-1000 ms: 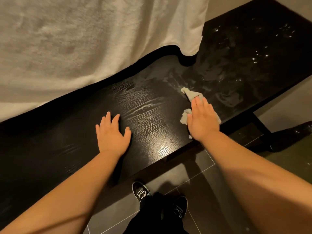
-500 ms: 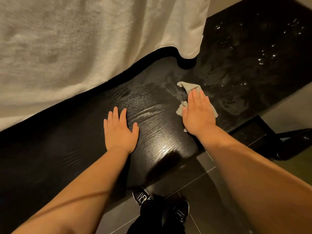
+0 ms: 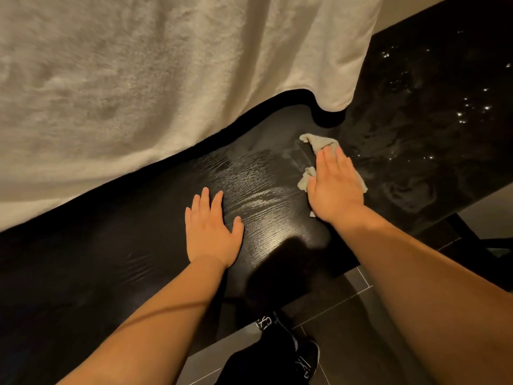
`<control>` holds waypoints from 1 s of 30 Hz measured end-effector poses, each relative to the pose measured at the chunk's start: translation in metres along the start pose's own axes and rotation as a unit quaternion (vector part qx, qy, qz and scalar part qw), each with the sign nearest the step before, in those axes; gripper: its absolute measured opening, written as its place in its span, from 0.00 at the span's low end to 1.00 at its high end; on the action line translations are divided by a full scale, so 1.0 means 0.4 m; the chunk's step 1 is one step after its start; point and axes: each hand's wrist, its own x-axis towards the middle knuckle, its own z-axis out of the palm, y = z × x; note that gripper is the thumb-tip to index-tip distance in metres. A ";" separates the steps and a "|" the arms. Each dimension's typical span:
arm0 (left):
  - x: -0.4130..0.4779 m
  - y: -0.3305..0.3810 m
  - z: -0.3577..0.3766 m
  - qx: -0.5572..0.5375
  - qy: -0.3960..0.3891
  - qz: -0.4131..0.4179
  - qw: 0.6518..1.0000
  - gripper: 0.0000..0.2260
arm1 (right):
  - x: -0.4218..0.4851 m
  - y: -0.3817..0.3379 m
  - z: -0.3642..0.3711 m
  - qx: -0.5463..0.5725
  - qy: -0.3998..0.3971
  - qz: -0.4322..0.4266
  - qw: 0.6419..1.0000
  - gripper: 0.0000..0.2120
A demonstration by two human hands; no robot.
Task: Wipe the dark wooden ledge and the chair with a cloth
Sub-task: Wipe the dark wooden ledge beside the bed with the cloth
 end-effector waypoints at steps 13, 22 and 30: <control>0.008 0.001 -0.007 -0.008 -0.009 -0.036 0.999 0.36 | 0.064 -0.041 -0.008 -0.018 -0.036 -0.038 0.998 0.31; 0.010 -0.010 -0.005 -0.003 -0.029 -0.042 0.999 0.38 | 0.013 -0.045 -0.011 -0.052 -0.131 -0.252 0.957 0.34; 0.010 -0.012 -0.002 -0.020 -0.019 -0.082 0.996 0.38 | 0.111 -0.113 -0.009 -0.043 -0.074 -0.042 0.995 0.34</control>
